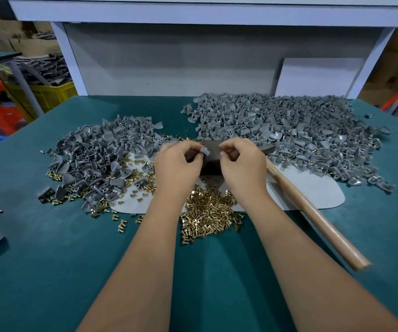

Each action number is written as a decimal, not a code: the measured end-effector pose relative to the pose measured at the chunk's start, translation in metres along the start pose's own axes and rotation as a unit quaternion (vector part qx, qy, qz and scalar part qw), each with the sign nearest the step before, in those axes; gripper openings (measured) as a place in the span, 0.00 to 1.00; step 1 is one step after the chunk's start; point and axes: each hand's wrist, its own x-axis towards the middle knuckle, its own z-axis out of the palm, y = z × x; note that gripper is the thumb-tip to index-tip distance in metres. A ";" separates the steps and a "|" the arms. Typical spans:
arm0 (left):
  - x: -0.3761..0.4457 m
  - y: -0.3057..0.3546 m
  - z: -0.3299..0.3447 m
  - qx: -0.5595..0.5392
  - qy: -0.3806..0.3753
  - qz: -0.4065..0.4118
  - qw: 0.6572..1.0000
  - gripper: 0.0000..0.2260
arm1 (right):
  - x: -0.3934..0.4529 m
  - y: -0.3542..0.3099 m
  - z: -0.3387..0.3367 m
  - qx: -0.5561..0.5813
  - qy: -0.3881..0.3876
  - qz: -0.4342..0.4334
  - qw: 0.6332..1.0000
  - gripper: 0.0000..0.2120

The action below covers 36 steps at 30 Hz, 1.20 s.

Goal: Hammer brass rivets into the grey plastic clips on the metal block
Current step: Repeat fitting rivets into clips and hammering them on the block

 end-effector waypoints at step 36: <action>0.001 -0.002 0.003 -0.076 -0.048 0.003 0.996 0.23 | 0.000 0.000 0.001 0.025 -0.015 -0.017 0.999 0.17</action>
